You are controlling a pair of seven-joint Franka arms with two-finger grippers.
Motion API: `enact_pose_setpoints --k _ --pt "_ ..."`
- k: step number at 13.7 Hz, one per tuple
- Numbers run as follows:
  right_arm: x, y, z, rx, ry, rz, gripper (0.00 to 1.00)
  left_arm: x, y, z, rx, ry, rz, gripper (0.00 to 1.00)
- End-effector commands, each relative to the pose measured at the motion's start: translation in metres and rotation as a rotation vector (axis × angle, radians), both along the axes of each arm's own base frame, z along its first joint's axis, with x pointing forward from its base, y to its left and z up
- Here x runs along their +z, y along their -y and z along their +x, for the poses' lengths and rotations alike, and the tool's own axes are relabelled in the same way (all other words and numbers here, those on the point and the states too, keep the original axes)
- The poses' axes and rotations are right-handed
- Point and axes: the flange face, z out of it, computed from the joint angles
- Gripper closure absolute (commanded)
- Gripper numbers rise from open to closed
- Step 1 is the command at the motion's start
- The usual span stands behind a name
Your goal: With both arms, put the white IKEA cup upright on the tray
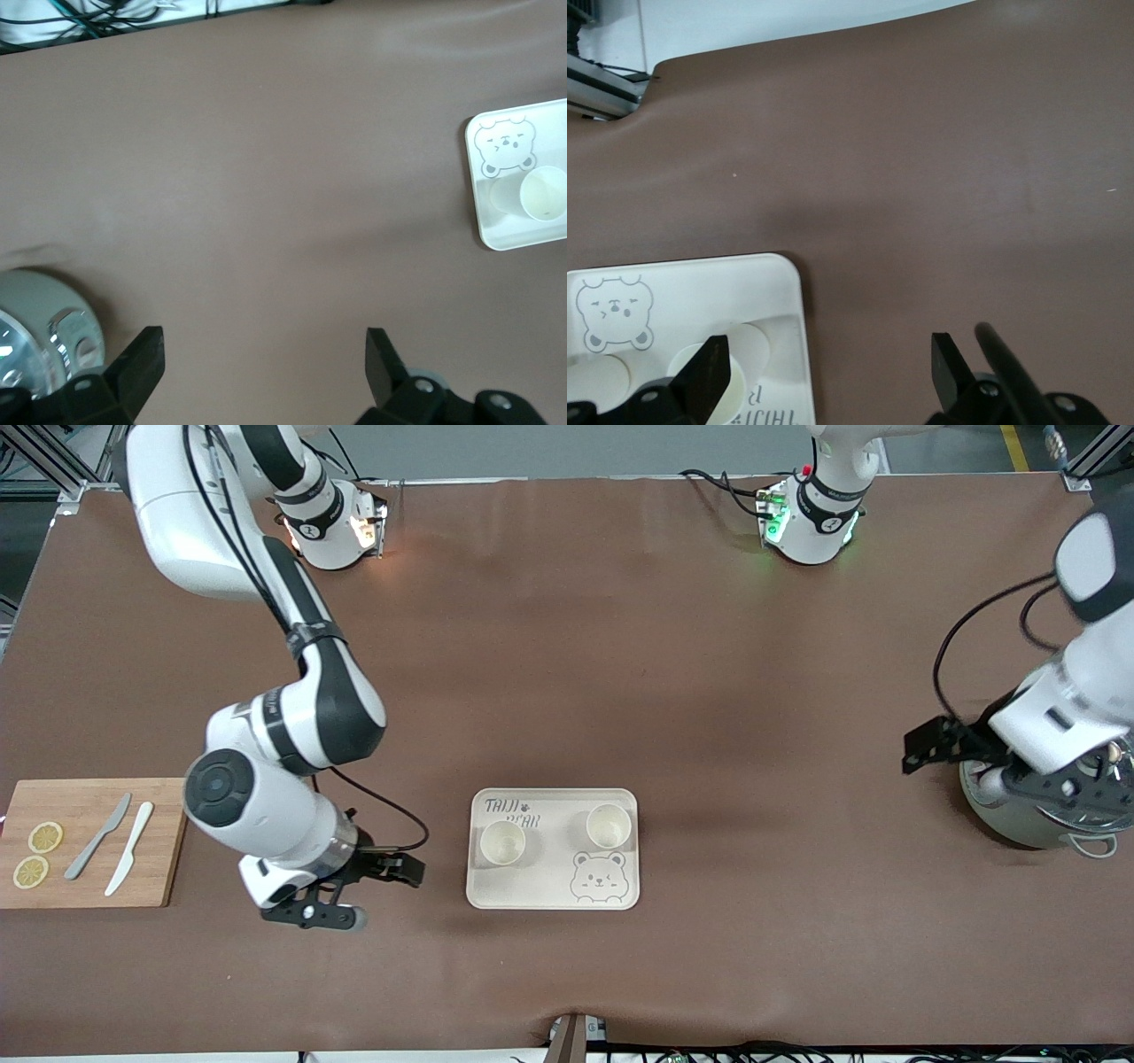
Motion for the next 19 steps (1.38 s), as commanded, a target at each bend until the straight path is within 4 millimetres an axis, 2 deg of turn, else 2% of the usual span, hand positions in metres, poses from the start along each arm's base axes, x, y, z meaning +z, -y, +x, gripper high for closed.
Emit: enact_pose_setpoints --k 1,2,3,6,8,10,12,15,17,19 --pt "0.010 0.047 0.003 0.038 -0.038 0.005 0.00 -0.003 0.002 -0.015 0.005 -0.018 -0.010 0.00" --pt "0.018 0.072 0.005 0.064 -0.041 -0.011 0.00 -0.003 0.003 -0.015 0.004 -0.018 -0.009 0.00" --pt "0.034 0.097 0.007 0.088 -0.017 -0.029 0.00 -0.002 0.002 -0.015 0.001 -0.018 0.001 0.00" --pt "0.050 0.181 0.011 0.073 -0.008 -0.040 0.00 -0.002 -0.006 -0.013 -0.094 -0.016 0.016 0.00" --pt "0.073 0.212 0.002 0.052 -0.027 -0.046 0.00 0.019 -0.010 -0.012 -0.102 0.019 0.015 0.00" --pt "0.104 0.235 -0.014 0.022 -0.055 -0.051 0.00 0.029 -0.013 -0.021 -0.099 -0.024 0.018 0.00" --pt "0.138 0.251 -0.033 0.002 -0.074 -0.053 0.00 0.036 -0.006 -0.031 -0.105 -0.048 0.024 0.00" --pt "0.175 0.257 -0.061 -0.009 -0.069 -0.059 0.00 0.055 -0.015 -0.044 -0.044 -0.051 0.044 0.00" --pt "0.195 0.255 -0.082 -0.012 -0.055 -0.068 0.00 0.057 -0.012 -0.046 -0.036 -0.050 0.040 0.00" --pt "0.205 0.255 -0.111 -0.022 -0.025 -0.078 0.00 0.057 0.005 -0.047 -0.065 -0.048 0.037 0.00"
